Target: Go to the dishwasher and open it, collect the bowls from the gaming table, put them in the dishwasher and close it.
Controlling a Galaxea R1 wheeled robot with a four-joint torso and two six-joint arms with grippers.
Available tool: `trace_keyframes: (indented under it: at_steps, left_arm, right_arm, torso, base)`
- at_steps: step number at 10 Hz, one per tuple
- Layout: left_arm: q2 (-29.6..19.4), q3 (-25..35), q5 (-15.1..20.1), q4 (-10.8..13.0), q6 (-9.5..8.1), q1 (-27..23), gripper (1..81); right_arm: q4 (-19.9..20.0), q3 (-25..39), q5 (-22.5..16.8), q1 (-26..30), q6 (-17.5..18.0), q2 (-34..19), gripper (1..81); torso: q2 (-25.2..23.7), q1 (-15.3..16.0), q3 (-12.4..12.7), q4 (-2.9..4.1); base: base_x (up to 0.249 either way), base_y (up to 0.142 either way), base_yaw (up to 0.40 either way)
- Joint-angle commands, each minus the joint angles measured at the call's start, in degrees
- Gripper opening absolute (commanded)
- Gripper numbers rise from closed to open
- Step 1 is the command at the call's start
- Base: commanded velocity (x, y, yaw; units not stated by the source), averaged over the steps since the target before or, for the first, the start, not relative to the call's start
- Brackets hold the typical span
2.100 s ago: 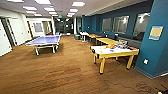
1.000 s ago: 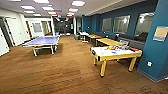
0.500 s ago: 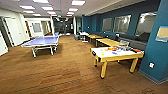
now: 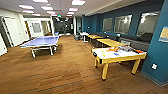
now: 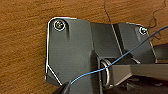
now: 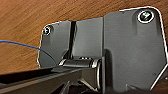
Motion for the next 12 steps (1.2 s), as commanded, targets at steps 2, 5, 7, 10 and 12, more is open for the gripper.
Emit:
trace_keyframes:
  at_steps: [2,5,7,10,12]
  left_arm:
    - [-0.7,-0.2,2.5,0.2,0.27,-2.1,81.1]
    - [-0.7,-0.2,2.5,0.2,0.27,-2.2,81.1]
    - [-0.6,-0.2,2.5,0.2,0.27,-2.2,81.1]
    - [-0.5,-0.2,2.5,0.2,0.27,-2.2,81.1]
    - [-0.5,-0.2,2.5,0.2,0.27,-2.2,81.1]
  right_arm:
    - [0.0,0.4,-2.5,2.5,-0.2,0.3,81.1]
    - [0.0,0.3,-2.5,2.5,-0.2,0.3,81.1]
    - [0.0,0.3,-2.5,2.5,-0.2,0.3,81.1]
    - [0.0,0.3,-2.5,2.4,-0.2,0.2,81.1]
    - [0.0,0.3,-2.6,2.4,-0.2,0.2,81.1]
  torso:
    - [0.0,0.0,0.0,0.0]
    - [0.0,0.0,0.0,0.0]
    - [0.0,-0.1,0.0,0.0]
    - [0.0,-0.1,0.0,0.0]
    - [0.0,-0.1,0.0,0.0]
  base:
    - [0.137,0.078,0.0]
    - [0.144,0.0,0.0]
    - [0.153,0.0,0.0]
    - [0.16,0.0,0.0]
    - [0.166,0.067,0.0]
